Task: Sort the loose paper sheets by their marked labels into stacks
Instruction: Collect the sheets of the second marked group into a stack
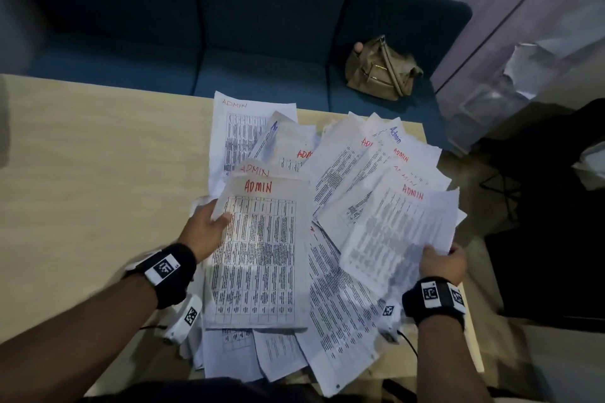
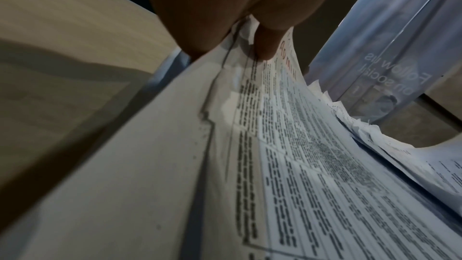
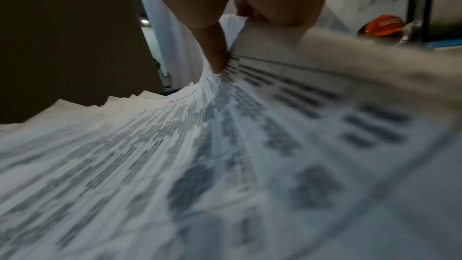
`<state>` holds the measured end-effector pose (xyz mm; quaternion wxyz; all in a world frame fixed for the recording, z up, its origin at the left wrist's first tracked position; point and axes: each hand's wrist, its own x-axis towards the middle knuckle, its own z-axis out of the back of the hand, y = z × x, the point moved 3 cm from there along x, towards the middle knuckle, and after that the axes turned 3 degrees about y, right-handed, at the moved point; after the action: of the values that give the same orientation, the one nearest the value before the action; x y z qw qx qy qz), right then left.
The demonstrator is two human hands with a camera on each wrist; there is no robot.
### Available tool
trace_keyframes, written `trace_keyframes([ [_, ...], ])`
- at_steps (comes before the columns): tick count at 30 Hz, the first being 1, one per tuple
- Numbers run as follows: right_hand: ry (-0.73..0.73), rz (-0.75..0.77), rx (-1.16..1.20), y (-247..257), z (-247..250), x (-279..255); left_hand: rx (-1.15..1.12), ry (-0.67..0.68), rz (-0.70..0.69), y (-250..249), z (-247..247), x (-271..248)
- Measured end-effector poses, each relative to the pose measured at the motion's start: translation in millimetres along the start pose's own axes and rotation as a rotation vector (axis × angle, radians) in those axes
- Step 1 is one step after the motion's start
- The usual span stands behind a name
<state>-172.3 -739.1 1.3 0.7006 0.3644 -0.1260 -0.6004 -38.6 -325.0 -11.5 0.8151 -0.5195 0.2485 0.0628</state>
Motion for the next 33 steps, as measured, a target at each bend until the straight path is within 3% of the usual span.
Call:
trace_keyframes([
  [4,0.177,-0.113,-0.040,-6.8,-15.8,7.7,-0.021,-0.013,0.019,-0.9,2.4,0.6],
  [7,0.200,-0.125,-0.103,-2.9,-25.5,3.7,-0.017,0.008,0.014,-2.2,0.9,-0.3],
  [13,0.105,0.054,-0.051,13.9,-39.1,-9.3,0.009,0.044,0.047,6.5,2.2,0.1],
  [19,0.124,0.152,0.052,32.9,-35.4,-22.9,-0.006,0.034,0.048,6.6,2.1,4.6],
  [26,0.008,0.462,0.431,89.4,-2.6,-31.9,-0.069,-0.035,0.040,3.7,8.1,5.7],
  [28,0.064,0.486,0.455,96.7,-4.4,-36.9,-0.085,-0.061,0.038,2.4,11.1,5.9],
  [33,0.451,0.421,0.274,84.2,-52.2,-87.4,-0.222,-0.048,0.064,1.7,8.2,2.2],
])
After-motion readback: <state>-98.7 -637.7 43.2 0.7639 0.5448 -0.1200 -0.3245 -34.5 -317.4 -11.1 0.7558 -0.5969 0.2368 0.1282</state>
